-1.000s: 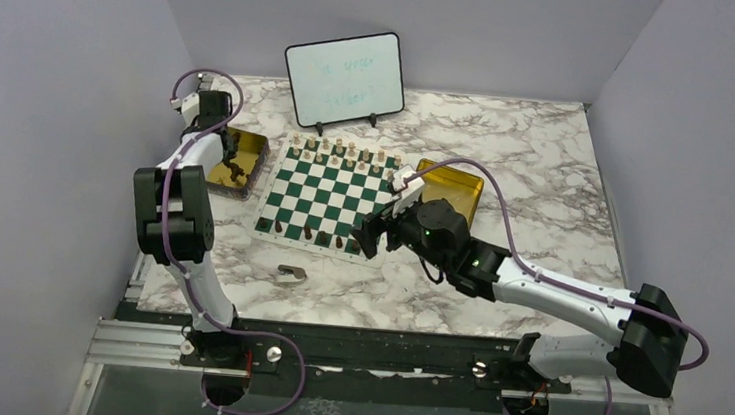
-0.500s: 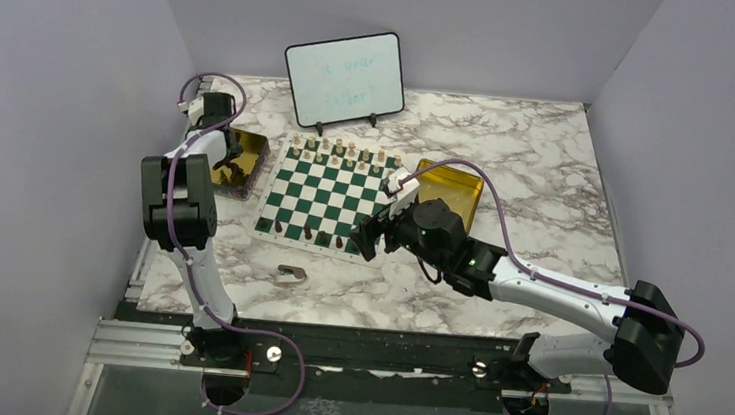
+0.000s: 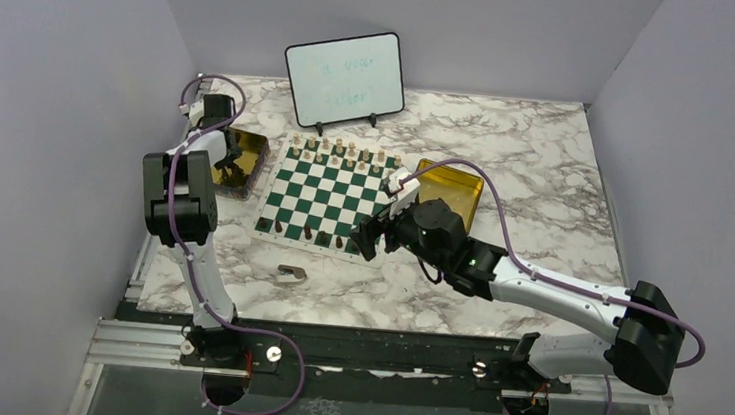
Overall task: Set up the chess pieces on the board
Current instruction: Pick up the chess piece from the storage box, then place the chess piece on the chessboard.
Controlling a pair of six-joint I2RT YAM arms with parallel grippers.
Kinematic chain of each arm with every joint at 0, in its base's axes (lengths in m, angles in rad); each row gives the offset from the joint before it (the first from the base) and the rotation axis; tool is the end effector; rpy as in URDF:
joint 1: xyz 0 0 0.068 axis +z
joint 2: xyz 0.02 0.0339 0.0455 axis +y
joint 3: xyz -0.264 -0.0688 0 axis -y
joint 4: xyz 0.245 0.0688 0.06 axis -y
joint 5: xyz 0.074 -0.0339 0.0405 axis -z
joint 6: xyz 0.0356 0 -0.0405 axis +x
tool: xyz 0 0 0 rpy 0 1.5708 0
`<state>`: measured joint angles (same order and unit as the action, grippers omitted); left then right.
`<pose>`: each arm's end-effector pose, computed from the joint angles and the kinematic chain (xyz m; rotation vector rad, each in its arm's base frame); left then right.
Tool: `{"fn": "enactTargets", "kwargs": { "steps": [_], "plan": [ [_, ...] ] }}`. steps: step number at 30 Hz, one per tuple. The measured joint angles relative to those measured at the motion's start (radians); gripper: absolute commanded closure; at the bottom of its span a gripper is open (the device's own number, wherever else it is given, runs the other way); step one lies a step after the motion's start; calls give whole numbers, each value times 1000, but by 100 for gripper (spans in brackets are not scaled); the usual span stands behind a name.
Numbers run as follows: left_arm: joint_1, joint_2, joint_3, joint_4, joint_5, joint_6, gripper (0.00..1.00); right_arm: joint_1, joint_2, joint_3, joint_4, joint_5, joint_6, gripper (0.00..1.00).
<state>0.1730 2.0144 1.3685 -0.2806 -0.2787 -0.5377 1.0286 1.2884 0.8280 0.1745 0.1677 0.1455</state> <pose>0.4220 0.0837 0.1659 -0.9616 2.2609 0.1900 0.1585 0.2516 0.2812 -0.7043 1.7699 0.6550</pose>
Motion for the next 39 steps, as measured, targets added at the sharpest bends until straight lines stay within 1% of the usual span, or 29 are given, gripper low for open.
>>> {"fn": "enactTargets", "kwargs": {
  "steps": [7, 11, 16, 23, 32, 35, 39],
  "plan": [
    [15, -1, 3, 0, 29, 3, 84, 0, -6, -8, 8, 13, 19, 0],
    [20, -13, 5, -8, 53, 6, 88, 0, -15, -24, 11, 35, 36, 0],
    [21, -70, 5, -23, 84, 6, 88, 0, -17, -23, 3, 70, 64, 0],
    [21, -194, 5, -24, 123, 6, 89, 0, -15, 23, -61, 86, 88, 0],
    [21, -334, -10, -22, 187, 16, 88, 0, -14, 36, -76, 92, 119, 0],
    [21, -407, -42, -13, 227, 17, 89, 0, -16, 35, -73, 91, 134, 0],
    [21, -475, -85, -3, 318, 3, 89, 0, -36, 15, -59, 79, 167, 2]
  ]
}}
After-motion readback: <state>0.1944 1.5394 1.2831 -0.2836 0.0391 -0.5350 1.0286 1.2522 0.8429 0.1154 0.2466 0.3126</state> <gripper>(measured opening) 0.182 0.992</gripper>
